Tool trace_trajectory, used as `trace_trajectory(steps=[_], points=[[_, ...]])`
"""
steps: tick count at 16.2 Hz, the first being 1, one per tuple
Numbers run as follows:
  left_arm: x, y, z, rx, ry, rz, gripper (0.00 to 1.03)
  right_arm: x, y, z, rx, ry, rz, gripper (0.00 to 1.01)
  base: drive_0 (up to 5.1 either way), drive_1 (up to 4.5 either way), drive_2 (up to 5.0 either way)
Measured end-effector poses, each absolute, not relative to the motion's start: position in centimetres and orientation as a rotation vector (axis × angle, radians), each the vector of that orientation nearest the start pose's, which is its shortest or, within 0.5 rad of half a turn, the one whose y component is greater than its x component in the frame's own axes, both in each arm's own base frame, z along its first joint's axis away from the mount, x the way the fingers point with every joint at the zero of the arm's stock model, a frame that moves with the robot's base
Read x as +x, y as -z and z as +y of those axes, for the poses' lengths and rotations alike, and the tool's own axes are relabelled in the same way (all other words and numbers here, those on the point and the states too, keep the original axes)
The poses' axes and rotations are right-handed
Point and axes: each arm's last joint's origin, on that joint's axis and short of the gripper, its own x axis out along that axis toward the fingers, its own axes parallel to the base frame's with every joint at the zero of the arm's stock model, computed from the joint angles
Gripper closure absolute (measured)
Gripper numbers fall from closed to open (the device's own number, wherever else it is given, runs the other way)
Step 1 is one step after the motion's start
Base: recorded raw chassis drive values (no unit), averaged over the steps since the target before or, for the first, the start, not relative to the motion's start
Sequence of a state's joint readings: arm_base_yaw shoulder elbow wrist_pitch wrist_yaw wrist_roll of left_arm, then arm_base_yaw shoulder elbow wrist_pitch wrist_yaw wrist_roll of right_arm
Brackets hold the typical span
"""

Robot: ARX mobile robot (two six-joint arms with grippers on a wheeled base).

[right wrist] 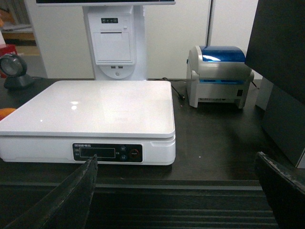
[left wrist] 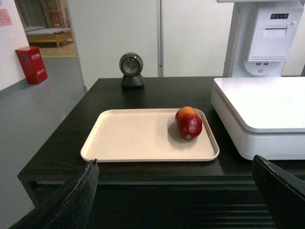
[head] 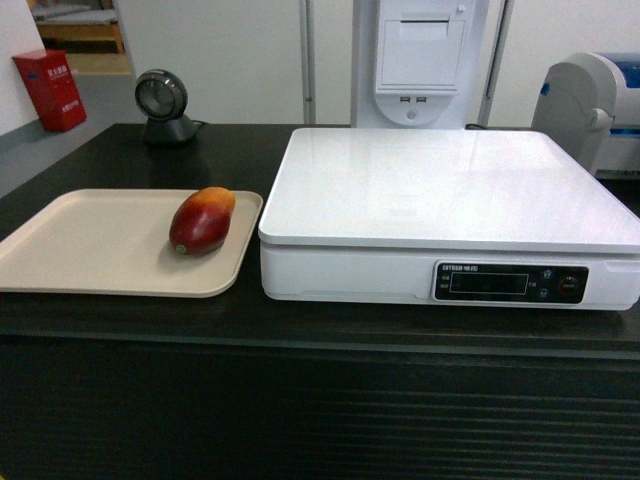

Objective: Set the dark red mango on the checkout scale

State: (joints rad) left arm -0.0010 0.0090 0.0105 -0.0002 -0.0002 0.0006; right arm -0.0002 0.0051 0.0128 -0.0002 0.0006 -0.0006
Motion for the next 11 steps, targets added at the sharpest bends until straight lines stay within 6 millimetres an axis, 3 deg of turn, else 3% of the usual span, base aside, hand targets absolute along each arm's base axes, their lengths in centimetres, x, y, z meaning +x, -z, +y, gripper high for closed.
trace_trajectory(steps=[11], points=[[9.76,-16.62,-0.01,0.0,0.001,0.001,0.05,9.72,-16.71,0.0,-0.001,0.0,-0.004,0.03,0.0,0.0,0.0]])
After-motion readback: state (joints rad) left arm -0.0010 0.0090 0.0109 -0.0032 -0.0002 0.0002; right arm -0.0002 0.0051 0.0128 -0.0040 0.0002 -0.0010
